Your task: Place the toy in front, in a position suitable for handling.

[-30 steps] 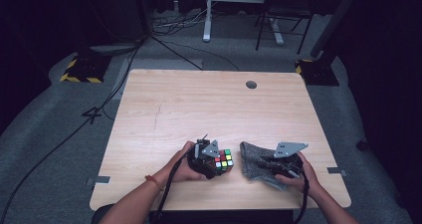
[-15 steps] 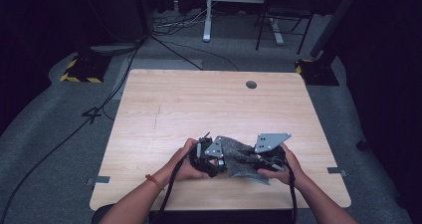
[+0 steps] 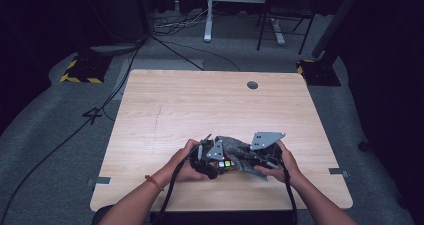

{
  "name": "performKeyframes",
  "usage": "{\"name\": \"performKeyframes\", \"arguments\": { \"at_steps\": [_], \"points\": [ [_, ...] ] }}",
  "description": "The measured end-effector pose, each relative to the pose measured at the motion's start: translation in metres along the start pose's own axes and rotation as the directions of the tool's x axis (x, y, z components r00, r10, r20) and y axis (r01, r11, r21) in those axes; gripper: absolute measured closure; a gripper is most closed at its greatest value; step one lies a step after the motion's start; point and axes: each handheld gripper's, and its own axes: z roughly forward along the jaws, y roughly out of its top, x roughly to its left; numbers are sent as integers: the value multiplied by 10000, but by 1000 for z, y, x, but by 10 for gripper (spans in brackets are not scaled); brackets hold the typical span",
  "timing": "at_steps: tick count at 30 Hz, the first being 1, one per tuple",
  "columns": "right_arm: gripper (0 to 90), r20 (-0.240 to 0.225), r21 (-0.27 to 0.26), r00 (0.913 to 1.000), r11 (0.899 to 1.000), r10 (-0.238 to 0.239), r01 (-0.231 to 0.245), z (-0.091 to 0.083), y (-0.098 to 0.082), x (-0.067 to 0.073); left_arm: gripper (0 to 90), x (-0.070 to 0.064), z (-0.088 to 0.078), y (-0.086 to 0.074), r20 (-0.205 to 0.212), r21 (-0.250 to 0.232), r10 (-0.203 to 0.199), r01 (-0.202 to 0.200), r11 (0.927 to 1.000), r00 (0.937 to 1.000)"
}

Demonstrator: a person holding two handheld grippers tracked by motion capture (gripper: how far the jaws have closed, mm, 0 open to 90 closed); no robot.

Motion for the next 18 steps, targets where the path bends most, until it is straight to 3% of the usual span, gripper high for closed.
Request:
{"name": "performKeyframes", "arguments": {
  "at_steps": [3, 8, 16, 18],
  "points": [
    [783, -57, 59, 9997, 9997, 220, -220, -2, -7, -4, 339, -4, 1, 4, 0, 84, 5, -5, 10000, 10000],
    [785, -87, -129, 9999, 9999, -109, 108, -6, 3, 6, 339, -5, 3, 5, -4, 176, -16, 16, 9998, 10000],
    [784, -1180, -259, 9918, 9986, -489, 462, 4, 19, 30, 339, -7, 6, 8, -120, 388, 157, -152, 9991, 9998],
    [784, -1248, -191, 9903, 9980, -614, 595, 5, 19, 33, 339, -6, 5, 6, -150, 389, 98, -92, 9992, 9998]
  ]
}}
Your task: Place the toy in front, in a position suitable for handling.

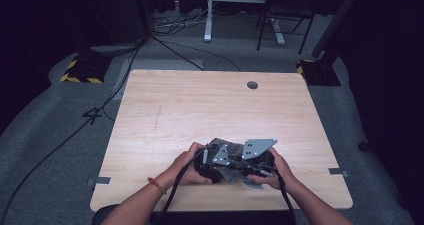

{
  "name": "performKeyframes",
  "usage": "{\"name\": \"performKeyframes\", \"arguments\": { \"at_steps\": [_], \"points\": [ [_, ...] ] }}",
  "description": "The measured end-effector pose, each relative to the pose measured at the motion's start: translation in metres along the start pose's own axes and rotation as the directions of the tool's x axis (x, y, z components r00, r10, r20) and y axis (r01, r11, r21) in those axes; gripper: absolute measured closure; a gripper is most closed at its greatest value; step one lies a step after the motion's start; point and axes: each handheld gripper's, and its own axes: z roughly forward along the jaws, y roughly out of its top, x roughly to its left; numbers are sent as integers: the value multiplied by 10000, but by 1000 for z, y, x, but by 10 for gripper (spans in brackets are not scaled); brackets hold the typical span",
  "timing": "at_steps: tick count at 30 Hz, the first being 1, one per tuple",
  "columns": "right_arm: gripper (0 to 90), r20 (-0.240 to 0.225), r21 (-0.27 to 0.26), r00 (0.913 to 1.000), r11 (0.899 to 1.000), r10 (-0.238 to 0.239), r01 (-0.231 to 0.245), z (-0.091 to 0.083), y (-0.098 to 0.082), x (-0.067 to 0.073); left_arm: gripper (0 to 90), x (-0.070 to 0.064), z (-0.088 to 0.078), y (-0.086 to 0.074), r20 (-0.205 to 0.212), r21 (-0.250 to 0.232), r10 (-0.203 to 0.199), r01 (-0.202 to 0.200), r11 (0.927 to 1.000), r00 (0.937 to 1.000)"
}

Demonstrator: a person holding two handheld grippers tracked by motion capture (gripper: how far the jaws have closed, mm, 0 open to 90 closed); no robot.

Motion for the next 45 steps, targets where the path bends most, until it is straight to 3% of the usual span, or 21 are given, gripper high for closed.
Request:
{"name": "performKeyframes", "arguments": {
  "at_steps": [3, 11, 16, 19, 23, 26, 28, 32, 38, 41, 45],
  "points": [
    [784, -291, -41, 9994, 9998, 172, -173, -2, -3, 0, 339, 4, -5, -4, -114, -171, -314, 312, 9994, 9994],
    [784, 553, 720, 9984, 9974, -117, 77, -8, -17, -5, 339, 8, -14, -13, -260, -228, -686, 680, 9974, 9973],
    [784, 911, 671, 9958, 9977, -51, -11, -9, -17, -11, 340, 7, -14, -12, -44, -342, -782, 780, 9964, 9969],
    [785, 853, 523, 9963, 9986, -129, 85, -8, -12, -9, 339, 4, -11, -10, -99, -246, -788, 785, 9966, 9968],
    [784, 337, 259, 9991, 9994, -239, 231, -5, -3, -6, 339, -2, -6, -4, -196, 51, -539, 540, 9985, 9984],
    [783, -14, 222, 9989, 9987, -461, 461, 2, 5, 0, 339, -6, -4, -1, -209, 105, -394, 396, 9992, 9990],
    [783, -10, 219, 9983, 9981, -578, 578, 4, 8, 1, 339, -5, -6, -3, -286, -35, -454, 453, 9990, 9986],
    [783, 135, 46, 9994, 9995, -326, 325, 1, 4, -8, 339, -2, -16, -8, -502, -206, -687, 677, 9975, 9964],
    [784, 600, 16, 9978, 9996, 288, -290, -12, -13, -23, 340, 3, -27, -13, -474, -775, -996, 957, 9924, 9939],
    [783, 325, -198, 9960, 9964, 829, -823, -15, -24, -29, 339, 3, -28, -13, -329, -1058, -1010, 971, 9896, 9943],
    [783, 426, -405, 9947, 9950, 934, -917, -19, -29, -31, 340, 1, -33, -11, -259, -1338, -979, 936, 9866, 9949]
  ]
}}
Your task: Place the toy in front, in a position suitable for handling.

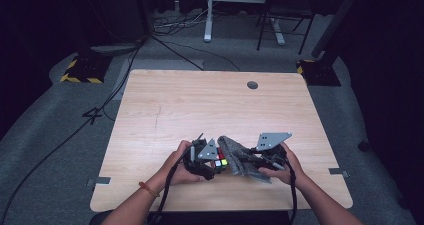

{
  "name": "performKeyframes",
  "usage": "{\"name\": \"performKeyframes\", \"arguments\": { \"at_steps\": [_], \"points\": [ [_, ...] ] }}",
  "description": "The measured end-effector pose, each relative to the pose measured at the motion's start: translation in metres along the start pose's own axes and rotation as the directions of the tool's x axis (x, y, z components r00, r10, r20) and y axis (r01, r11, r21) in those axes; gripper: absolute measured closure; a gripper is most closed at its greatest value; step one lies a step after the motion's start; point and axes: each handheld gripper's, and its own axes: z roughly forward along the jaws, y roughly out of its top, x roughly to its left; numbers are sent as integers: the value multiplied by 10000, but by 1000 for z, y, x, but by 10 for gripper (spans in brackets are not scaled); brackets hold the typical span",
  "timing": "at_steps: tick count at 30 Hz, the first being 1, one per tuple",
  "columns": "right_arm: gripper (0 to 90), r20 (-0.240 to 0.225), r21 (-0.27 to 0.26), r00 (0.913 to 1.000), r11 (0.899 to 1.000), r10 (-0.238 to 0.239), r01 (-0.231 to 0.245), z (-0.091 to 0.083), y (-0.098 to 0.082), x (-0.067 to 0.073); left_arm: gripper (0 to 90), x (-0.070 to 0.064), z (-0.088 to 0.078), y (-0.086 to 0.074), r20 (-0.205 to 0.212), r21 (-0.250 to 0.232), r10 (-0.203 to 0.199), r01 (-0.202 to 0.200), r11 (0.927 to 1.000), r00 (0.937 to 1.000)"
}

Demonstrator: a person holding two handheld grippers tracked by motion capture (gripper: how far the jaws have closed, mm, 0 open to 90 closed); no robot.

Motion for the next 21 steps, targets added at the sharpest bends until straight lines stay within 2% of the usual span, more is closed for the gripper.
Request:
{"name": "performKeyframes", "arguments": {
  "at_steps": [2, 6, 8, 10, 16, 18, 21],
  "points": [
    [785, -241, -238, 9995, 9995, 191, -197, -1, -2, -2, 339, 0, 0, 1, -6, -83, 37, -37, 10000, 10000],
    [789, -705, -659, 9973, 9975, 215, -262, 1, -3, -1, 338, -2, 2, 4, 49, -191, 157, -156, 9997, 9999],
    [791, -690, -818, 9975, 9965, 124, -180, 1, -3, -1, 338, 0, 3, 4, 138, -291, 77, -73, 9995, 9999],
    [792, -830, -1041, 9962, 9940, 259, -345, 0, -3, -2, 338, 1, 2, 5, 174, -366, 31, -25, 9993, 9998],
    [792, -876, -1353, 9961, 9906, 92, -210, -3, 1, 1, 336, -1, 5, 9, 20, -105, 313, -313, 9995, 9995],
    [791, -952, -1398, 9955, 9901, 10, -144, -3, 3, 2, 336, -3, 7, 10, -115, 174, 421, -419, 9990, 9990],
    [791, -1034, -1444, 9946, 9895, -57, -93, -2, 6, 4, 335, -3, 11, 12, -83, 345, 557, -554, 9979, 9984]
  ]
}}
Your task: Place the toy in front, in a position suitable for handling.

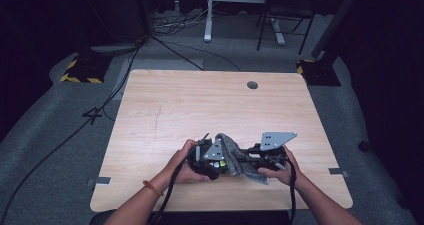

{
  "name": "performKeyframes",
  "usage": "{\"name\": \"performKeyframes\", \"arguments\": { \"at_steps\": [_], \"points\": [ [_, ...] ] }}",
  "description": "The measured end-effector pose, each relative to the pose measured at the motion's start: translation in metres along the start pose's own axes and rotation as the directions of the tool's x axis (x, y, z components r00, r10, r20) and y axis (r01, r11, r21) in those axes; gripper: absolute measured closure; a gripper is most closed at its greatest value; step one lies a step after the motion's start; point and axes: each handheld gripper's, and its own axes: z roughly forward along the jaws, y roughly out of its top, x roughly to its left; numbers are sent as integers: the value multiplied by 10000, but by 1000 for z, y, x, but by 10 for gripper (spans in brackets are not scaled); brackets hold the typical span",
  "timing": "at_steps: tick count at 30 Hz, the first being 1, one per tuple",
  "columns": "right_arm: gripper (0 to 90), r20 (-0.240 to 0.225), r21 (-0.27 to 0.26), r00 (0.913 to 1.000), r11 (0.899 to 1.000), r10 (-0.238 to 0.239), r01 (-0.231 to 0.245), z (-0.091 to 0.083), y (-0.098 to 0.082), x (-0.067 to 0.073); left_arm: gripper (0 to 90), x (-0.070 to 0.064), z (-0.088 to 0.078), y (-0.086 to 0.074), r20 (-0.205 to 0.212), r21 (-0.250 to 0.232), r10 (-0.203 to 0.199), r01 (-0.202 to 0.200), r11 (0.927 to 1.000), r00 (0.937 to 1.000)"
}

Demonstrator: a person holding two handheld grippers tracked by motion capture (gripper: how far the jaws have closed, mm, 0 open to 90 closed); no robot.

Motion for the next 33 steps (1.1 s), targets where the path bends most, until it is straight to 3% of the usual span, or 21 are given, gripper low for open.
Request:
{"name": "performKeyframes", "arguments": {
  "at_steps": [7, 10, 17, 24, 28, 33],
  "points": [
    [790, -63, 82, 10000, 9999, -67, 67, 7, 4, 4, 331, 0, 5, 0, -35, 228, -14, 15, 9997, 10000],
    [790, 177, 267, 9996, 9994, -203, 199, 9, 6, 5, 333, 1, 4, -1, -130, 208, -58, 61, 9998, 9999],
    [790, 781, 850, 9967, 9963, -220, 153, 6, -1, -1, 335, 1, -4, -3, -158, -205, -119, 116, 9997, 9998],
    [789, 1053, 1376, 9944, 9904, -48, -98, 8, -9, -9, 335, 3, -12, -4, -228, -460, -151, 141, 9988, 9996],
    [789, 1037, 1251, 9946, 9920, 39, -169, 5, -11, -11, 335, 3, -15, -4, -218, -480, -198, 188, 9987, 9996],
    [790, 771, 860, 9965, 9959, -330, 264, 4, -2, 0, 335, -3, -6, -1, -205, -139, 113, -116, 9998, 9997]
  ]
}}
